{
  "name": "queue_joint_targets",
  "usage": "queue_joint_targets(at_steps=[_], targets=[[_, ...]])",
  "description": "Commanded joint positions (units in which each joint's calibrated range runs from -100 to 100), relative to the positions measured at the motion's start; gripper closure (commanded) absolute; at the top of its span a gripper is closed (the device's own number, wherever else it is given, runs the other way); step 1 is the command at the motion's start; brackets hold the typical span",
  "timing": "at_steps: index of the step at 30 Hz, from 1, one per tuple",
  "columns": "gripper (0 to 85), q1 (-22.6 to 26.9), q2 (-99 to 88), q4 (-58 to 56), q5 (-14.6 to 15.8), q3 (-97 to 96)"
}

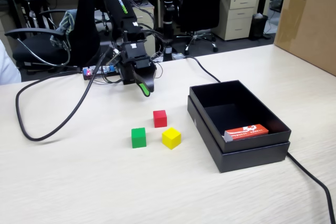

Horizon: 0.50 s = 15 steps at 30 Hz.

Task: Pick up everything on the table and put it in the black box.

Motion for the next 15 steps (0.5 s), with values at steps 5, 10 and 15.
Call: queue_joint_targets(at_steps=[5, 10, 15], targets=[[37.9, -2.2, 19.0, -7.4, 0.5, 21.2], [38.0, -2.1, 36.1, -15.7, 0.6, 36.6], [38.0, -2.1, 48.5, -15.9, 1.1, 42.2]])
